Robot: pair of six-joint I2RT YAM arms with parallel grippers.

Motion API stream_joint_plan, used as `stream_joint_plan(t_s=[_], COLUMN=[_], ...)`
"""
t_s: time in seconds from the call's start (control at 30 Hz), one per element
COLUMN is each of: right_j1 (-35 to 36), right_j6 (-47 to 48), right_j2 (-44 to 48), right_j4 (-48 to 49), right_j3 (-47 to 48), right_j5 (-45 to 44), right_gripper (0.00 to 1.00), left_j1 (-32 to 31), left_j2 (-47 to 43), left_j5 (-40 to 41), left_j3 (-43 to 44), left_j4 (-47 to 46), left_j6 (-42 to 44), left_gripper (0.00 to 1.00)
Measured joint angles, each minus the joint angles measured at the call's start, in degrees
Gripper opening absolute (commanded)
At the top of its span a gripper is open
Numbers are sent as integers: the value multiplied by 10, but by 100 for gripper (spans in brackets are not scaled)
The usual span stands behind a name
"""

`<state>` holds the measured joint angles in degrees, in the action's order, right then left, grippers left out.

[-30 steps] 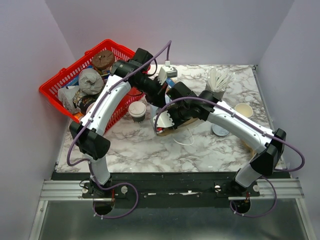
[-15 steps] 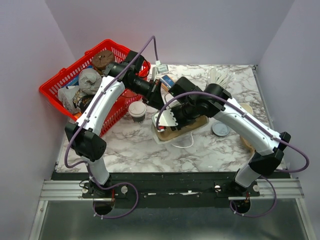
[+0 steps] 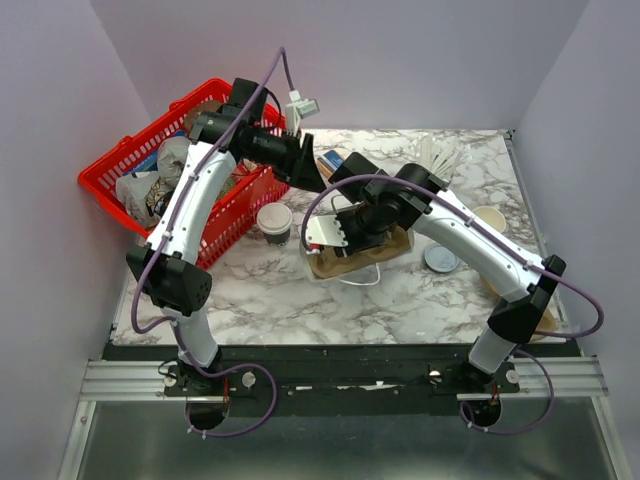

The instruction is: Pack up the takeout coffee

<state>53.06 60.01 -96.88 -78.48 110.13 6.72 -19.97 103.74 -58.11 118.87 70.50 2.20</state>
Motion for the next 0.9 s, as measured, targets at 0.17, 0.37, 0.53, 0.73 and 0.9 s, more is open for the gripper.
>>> stream_joint_plan(t_s=[0.17,0.37,0.53,0.73,0.9], right_j1=[-7,-19,-30,-35,-36], right_j6=[-5,-14,-26,-41,-47], right_j2=[-17,-34,-45,-49,-52], right_j4=[2,7,9,9,10], right_j3=[0,3,3,3,0], right_j5=[-2,-10,-24,-50,-70], right_gripper=[1,0,0,1,0], left_j1=[32,33,33,33,28], left_j2=[-5,-52,-101,-106,-106], left_j5=[49,89,117,127,127], left_j3=[16,-59,-150,-159,-159], left_j4=[-67,-101,-97,-71,-63], left_j6=[-13,-11,-9,2,0], left_gripper=[67,68,68,74,74])
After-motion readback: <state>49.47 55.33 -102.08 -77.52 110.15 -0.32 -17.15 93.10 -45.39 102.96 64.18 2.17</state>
